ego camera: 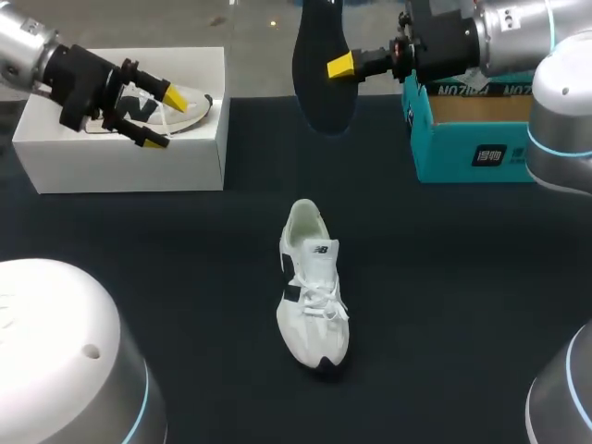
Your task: Take the shoe out of the shoebox, open the shoe tongue, remove and reinsert the insole, then place the shoe into the shoebox
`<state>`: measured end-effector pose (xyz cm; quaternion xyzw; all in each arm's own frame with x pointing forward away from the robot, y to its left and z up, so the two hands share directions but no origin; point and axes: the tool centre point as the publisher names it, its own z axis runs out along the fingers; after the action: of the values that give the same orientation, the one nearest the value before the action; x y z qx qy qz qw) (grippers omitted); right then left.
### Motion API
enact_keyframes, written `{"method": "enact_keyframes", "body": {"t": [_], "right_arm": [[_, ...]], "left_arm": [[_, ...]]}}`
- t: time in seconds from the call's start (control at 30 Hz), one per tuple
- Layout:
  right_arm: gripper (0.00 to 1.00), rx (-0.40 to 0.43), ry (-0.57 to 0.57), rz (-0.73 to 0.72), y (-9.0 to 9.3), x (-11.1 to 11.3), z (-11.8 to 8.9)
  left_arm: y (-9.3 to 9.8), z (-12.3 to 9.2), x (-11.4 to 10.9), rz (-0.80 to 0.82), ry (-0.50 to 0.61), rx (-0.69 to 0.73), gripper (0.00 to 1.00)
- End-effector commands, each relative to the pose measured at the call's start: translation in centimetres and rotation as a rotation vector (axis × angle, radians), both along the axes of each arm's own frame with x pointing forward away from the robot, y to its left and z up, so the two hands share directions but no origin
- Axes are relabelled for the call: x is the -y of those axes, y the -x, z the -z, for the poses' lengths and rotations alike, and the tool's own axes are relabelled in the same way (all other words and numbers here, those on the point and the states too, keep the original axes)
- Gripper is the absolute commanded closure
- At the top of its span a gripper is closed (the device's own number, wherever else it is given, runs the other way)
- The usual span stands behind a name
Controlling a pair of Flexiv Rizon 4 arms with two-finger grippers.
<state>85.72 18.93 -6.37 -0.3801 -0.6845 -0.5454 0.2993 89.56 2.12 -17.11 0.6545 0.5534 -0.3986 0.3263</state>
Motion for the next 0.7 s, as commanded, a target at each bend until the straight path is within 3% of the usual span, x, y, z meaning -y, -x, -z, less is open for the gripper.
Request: {"method": "enact_keyframes", "body": {"t": [0.03,0.33,0.57,0.7], "right_arm": [[1.0,0.0,0.006,0.006,0.3,0.1,0.0],[1.0,0.0,0.006,0.006,0.3,0.1,0.0],[1.0,0.15,0.037,0.008,0.2,-4.2,4.5],[1.0,0.142,0.057,-0.006,0.2,-5.7,6.7]], "left_arm": [[0.0,0.0,0.0,0.002,-0.003,0.0,0.0],[0.0,0.0,0.0,0.002,-0.003,0.0,0.0],[0.0,0.0,0.0,0.002,-0.003,0.0,0.0],[0.0,0.0,0.0,0.002,-0.003,0.0,0.0]]}}
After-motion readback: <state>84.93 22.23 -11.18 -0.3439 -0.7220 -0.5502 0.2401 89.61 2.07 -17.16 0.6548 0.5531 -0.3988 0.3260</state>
